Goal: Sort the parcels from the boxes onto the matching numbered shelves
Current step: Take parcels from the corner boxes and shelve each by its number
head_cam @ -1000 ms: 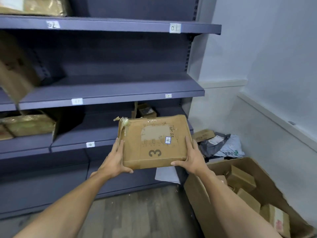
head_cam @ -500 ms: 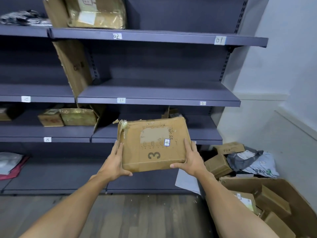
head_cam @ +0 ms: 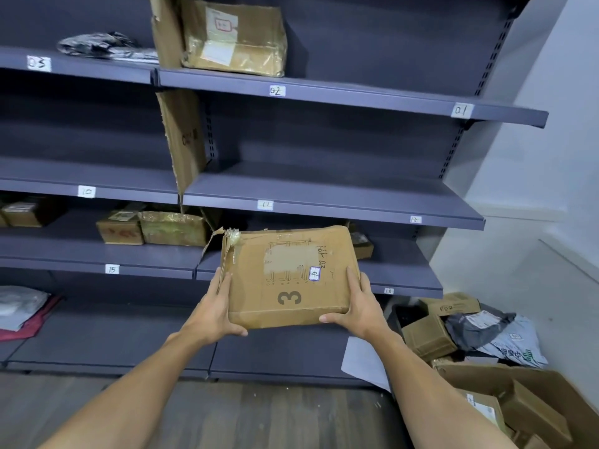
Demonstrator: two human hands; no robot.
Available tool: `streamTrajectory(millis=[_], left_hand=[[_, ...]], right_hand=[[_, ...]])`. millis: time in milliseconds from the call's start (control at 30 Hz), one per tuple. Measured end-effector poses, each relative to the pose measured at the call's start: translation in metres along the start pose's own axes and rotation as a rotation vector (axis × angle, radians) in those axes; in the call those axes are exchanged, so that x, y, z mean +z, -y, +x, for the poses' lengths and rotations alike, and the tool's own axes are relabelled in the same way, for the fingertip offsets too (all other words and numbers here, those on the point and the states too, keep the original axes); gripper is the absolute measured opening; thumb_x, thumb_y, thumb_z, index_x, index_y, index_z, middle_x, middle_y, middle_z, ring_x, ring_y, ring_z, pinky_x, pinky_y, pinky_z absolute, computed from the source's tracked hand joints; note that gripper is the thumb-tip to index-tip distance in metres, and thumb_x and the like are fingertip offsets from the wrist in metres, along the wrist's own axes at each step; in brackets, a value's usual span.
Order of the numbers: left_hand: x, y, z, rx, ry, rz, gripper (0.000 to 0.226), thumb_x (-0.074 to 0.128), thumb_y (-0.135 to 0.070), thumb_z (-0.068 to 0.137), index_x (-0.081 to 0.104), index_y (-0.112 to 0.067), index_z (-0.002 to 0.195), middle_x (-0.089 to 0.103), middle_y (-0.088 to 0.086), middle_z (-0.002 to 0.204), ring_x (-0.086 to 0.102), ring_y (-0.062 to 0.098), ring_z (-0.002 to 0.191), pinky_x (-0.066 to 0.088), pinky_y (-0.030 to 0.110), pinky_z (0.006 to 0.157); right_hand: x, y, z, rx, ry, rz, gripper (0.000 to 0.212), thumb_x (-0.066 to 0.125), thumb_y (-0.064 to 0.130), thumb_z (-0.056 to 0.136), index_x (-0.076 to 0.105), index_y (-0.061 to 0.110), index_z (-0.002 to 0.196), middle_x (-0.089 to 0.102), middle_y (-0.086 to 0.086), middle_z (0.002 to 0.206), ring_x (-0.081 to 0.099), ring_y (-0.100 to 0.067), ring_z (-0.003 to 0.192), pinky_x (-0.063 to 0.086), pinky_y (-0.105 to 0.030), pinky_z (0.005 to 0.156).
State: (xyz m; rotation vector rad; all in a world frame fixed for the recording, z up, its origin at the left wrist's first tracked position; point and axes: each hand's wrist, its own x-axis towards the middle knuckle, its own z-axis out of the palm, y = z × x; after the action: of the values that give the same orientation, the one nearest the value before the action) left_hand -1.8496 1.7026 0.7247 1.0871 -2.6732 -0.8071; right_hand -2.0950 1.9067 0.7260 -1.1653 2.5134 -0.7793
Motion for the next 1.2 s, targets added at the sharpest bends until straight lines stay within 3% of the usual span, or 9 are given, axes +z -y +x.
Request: streamTrajectory(millis=[533,1200], left_hand=[[-0.032,0.043,0.006,0.021,0.019,0.008,0.146,0.093,-0.041,0.062,-0.013,-0.014,0.158,-0.028,-0.004,0.162,0.010,0.022,0.153,0.027,0.037,0.118],[-0.043,0.014,0.025,0.152,-0.002,0.006,0.143,0.092,-0.041,0.064,-0.012,-0.016,0.158,-0.030,-0.008,0.161,0.012,0.020,0.153,0.028,0.034,0.116]], right_hand=[[0.029,0.042,0.005,0.038,-0.014,0.009,0.140,0.089,0.058,0.061,-0.005,0.026,0.160,0.004,0.006,0.160,0.040,-0.024,0.134,0.045,-0.041,0.106],[-0.007,0.043,-0.009,0.052,-0.128,-0.011,0.139,0.089,0.057,0.062,-0.005,0.023,0.160,0.007,0.001,0.158,0.037,-0.026,0.137,0.043,-0.041,0.107]])
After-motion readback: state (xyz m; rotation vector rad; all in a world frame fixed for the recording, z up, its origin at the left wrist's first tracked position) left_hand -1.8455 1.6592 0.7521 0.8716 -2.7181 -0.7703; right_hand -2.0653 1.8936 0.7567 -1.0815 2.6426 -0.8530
